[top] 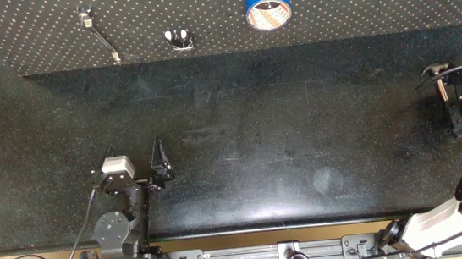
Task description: Place Tools Onto Pegboard
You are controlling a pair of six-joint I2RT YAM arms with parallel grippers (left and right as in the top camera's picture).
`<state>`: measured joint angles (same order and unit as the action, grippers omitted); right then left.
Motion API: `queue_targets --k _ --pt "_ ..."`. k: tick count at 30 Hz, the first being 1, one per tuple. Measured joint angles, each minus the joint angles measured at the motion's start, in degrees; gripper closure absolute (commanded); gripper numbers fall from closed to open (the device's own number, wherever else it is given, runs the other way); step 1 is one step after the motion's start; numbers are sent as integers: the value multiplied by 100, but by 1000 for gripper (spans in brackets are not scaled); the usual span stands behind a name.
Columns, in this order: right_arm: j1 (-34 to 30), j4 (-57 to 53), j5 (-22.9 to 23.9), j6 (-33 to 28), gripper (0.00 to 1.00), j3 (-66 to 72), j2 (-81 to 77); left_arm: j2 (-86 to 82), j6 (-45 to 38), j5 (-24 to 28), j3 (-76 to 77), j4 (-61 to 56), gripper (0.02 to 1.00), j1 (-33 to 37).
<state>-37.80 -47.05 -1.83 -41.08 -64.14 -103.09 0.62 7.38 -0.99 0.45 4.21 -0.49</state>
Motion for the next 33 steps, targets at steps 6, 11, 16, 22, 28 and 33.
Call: queue_targets --k 6,11,16,22,28,33 --pt "4 258 -1038 612 925 55 588 0 0 0 0 2 23 0" --pt "518 608 -1766 1856 925 59 2588 2 0 0 0 2 23 0" --pt "2087 1255 -1952 2691 925 57 3064 0 0 0 0 2 23 0" --pt "2855 1349 -1954 2894 925 57 2955 0 -2 0 0 2 23 0" --pt "3038 1349 -1932 2922 925 57 2881 0 0 0 0 2 23 0" --pt "3038 1353 -1884 2929 923 57 2544 0 -2 0 0 2 23 0"
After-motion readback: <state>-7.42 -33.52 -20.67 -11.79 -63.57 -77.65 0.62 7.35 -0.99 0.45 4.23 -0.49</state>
